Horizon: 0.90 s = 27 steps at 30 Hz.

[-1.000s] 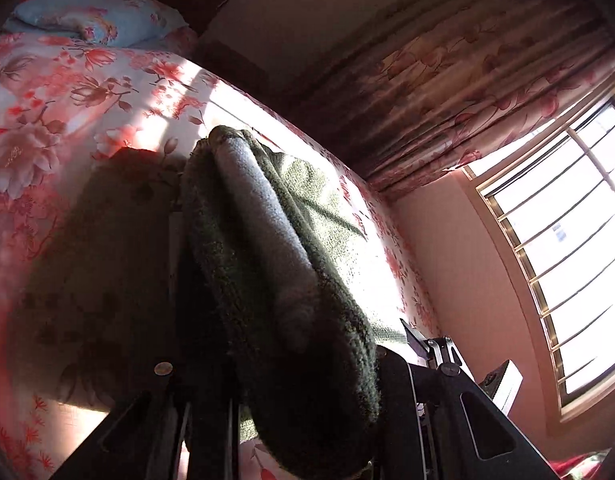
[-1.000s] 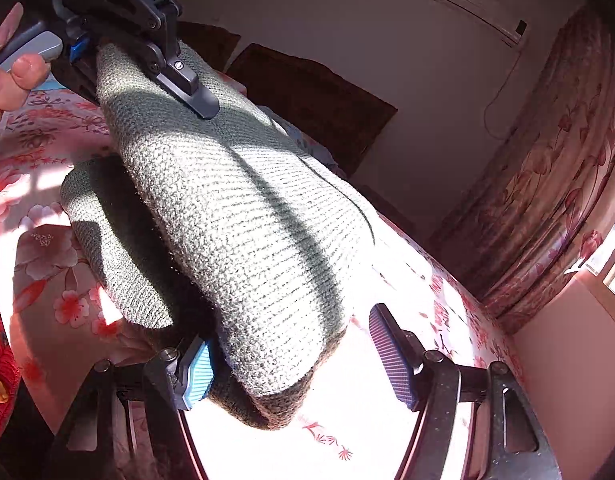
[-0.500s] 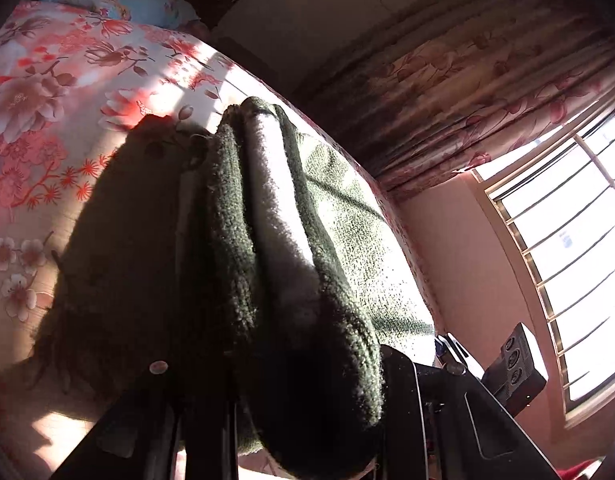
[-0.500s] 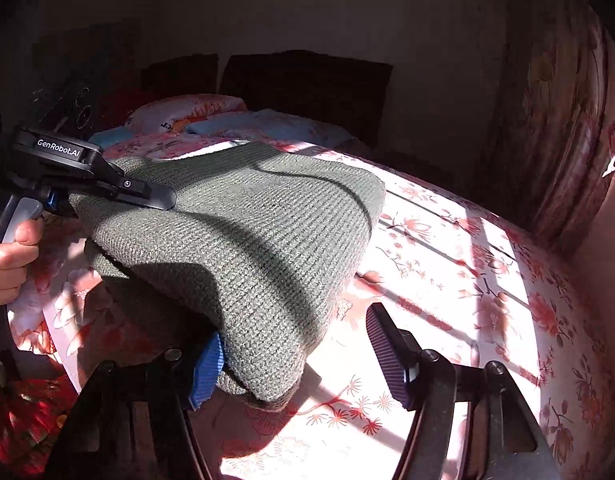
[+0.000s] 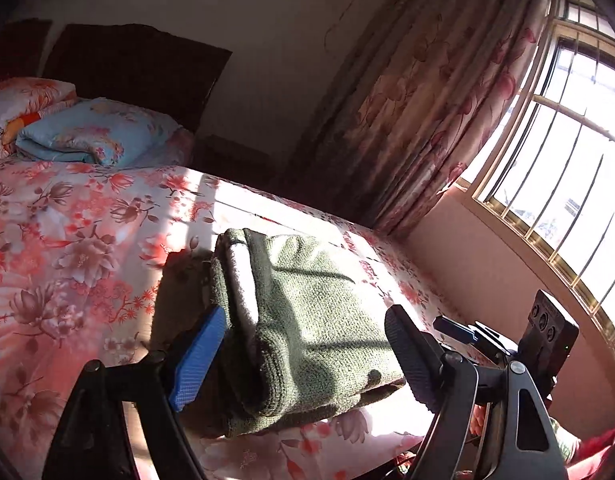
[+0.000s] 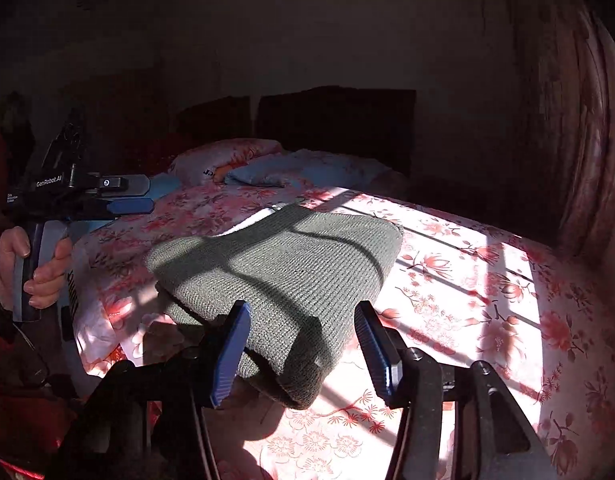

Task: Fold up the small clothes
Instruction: 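Lay the folded sweater bundle on the bed and open both grippers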

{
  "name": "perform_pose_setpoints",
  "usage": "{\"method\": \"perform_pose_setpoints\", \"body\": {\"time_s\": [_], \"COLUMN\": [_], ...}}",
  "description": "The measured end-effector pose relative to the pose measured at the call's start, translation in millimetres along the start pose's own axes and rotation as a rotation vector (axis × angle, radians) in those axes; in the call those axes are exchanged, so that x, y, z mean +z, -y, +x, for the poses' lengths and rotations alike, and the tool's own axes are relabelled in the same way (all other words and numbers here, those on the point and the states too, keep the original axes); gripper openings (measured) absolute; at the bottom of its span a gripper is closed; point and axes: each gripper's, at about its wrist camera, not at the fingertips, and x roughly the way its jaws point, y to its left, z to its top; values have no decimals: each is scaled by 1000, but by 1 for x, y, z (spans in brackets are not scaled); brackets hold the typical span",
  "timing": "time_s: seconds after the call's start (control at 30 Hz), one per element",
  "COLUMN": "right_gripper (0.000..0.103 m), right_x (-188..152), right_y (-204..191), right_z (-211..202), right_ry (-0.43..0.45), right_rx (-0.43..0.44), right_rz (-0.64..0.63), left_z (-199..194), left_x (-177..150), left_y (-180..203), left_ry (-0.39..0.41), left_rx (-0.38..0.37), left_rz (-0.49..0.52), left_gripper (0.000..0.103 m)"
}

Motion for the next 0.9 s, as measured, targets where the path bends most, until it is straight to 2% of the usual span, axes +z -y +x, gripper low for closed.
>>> {"method": "perform_pose_setpoints", "body": {"time_s": [0.07, 0.1, 0.13, 0.17, 0.2, 0.23, 0.3, 0.37, 0.43, 0.57, 0.67, 0.8, 0.9], "right_gripper": [54, 54, 54, 54, 56, 59, 61, 60, 59, 59, 59, 59, 59], "right_x": [11, 10, 0, -14, -32, -41, -38, -31, -25, -16, -13, -10, -4], "right_y": [-11, -14, -16, -18, -17, -15, -13, -9, -5, 10, 24, 39, 36], "right_z": [16, 27, 45, 66, 79, 76, 73, 71, 63, 45, 38, 28, 16], "right_ry": [4, -20, -99, -220, -265, -222, -230, -245, -223, -164, -153, -116, -57], "right_rx": [-26, -27, -26, -26, -51, -71, -63, -43, -27, 27, 83, 83, 34], "right_rz": [-28, -50, -78, -100, -114, -118, -98, -94, -74, 53, 138, 219, 211], "left_z": [21, 35, 52, 66, 75, 68, 64, 59, 49, 26, 14, 8, 7], "left_x": [-5, -13, -23, -34, -46, -54, -50, -43, -40, -37, -33, -28, -24], "left_y": [10, 9, 6, -1, -10, -19, -23, -22, -18, -10, -18, -27, -20], "left_ry": [-40, -77, -129, -171, -203, -179, -187, -196, -180, -122, -98, -69, -45], "left_rx": [-34, -23, -1, 38, 44, 3, -35, -37, -33, 11, 2, 50, 146], "left_rz": [18, 25, 39, 45, 27, 10, -41, -49, -52, -31, -99, -155, -129], "left_gripper": [103, 103, 103, 103, 103, 103, 103, 103, 103, 103, 103, 103, 103]}}
